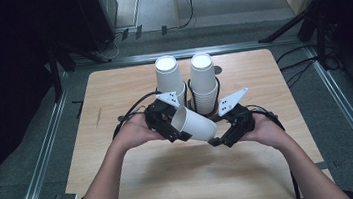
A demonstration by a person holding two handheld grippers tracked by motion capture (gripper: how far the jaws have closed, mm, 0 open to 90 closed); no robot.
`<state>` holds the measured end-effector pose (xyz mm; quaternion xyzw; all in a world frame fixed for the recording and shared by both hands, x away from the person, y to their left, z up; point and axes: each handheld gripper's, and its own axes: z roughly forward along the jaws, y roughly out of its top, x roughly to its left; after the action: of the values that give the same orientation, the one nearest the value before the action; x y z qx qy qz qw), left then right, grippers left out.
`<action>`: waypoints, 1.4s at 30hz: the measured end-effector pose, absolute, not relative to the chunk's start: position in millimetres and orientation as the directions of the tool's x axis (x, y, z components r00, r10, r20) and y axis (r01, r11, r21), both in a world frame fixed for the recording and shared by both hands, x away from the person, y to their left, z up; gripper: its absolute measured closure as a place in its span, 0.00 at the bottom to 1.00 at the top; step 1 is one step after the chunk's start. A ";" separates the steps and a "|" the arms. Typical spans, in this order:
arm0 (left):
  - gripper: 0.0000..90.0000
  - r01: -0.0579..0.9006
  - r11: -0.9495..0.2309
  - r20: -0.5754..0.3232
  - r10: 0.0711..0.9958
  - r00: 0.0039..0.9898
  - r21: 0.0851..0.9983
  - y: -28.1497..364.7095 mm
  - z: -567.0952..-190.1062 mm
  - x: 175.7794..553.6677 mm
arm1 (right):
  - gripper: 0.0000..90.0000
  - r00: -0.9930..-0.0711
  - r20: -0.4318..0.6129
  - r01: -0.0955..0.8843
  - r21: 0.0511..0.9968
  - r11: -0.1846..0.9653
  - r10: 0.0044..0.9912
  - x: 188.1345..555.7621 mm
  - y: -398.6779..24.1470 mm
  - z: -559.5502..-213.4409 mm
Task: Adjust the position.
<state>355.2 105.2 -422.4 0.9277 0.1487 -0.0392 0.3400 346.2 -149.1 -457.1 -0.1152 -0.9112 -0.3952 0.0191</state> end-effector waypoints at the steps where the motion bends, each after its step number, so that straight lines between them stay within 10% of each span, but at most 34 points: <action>1: 0.13 0.296 -0.743 -0.166 0.246 0.955 0.601 102.3 -422.6 356.1 | 0.17 -0.973 0.121 0.222 0.715 0.663 0.195 346.3 -149.3 -457.5; 42: 0.10 0.093 -0.896 -0.014 0.097 0.995 0.434 57.7 -431.8 345.7 | 0.24 -0.980 0.139 0.198 0.714 0.672 0.141 341.5 -122.3 -481.4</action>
<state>345.7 57.7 -431.8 0.9737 0.0489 0.0041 0.2226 341.5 -122.3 -481.4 -0.0928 -0.9136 -0.3942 0.0361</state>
